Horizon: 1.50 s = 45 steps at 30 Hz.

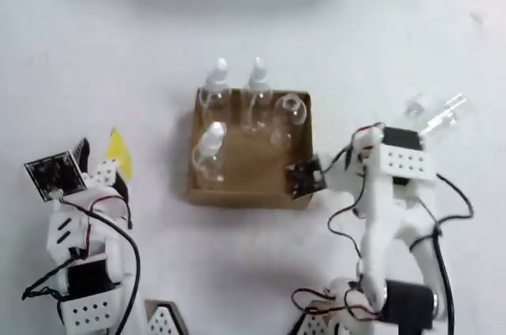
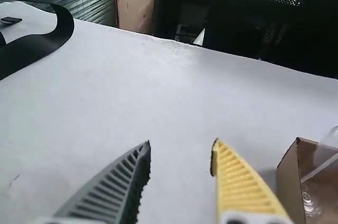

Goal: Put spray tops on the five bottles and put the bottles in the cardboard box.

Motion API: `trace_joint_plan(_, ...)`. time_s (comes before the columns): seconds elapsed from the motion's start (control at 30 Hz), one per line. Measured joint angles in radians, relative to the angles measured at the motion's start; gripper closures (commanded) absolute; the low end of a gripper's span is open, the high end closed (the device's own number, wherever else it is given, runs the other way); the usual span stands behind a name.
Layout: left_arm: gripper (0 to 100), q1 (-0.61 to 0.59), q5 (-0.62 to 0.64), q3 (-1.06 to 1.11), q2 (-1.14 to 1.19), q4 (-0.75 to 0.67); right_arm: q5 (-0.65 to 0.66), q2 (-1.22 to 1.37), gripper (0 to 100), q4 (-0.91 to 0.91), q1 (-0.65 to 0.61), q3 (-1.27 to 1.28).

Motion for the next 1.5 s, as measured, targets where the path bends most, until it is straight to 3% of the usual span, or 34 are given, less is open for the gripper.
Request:
trace_joint_plan(0.17, 82, 0.000, 0.000, 0.000, 0.000, 0.000, 0.020, 0.141, 73.4, -0.049, -0.057, -0.023)
trace_joint_plan(0.73, 82, 0.048, -0.008, 0.000, 0.000, 0.000, 0.170, 0.390, 73.5, -0.227, 0.029, -0.118)
trace_joint_plan(0.83, 82, 0.052, -0.008, 0.000, 0.000, 0.000, 0.170, 0.420, 79.0, -0.255, 0.025, -0.120)
trace_joint_plan(1.0, 82, 0.054, -0.008, 0.000, 0.000, 0.000, 0.170, 0.436, 98.5, -0.282, 0.014, -0.138)
trace_joint_plan(1.27, 82, 0.055, -0.008, 0.000, 0.000, 0.000, 0.170, 0.437, 98.1, -0.282, 0.006, -0.143)
trace_joint_plan(1.5, 82, 0.055, -0.008, 0.000, 0.000, 0.000, -0.006, 0.290, 98.1, -0.218, -0.068, -0.138)
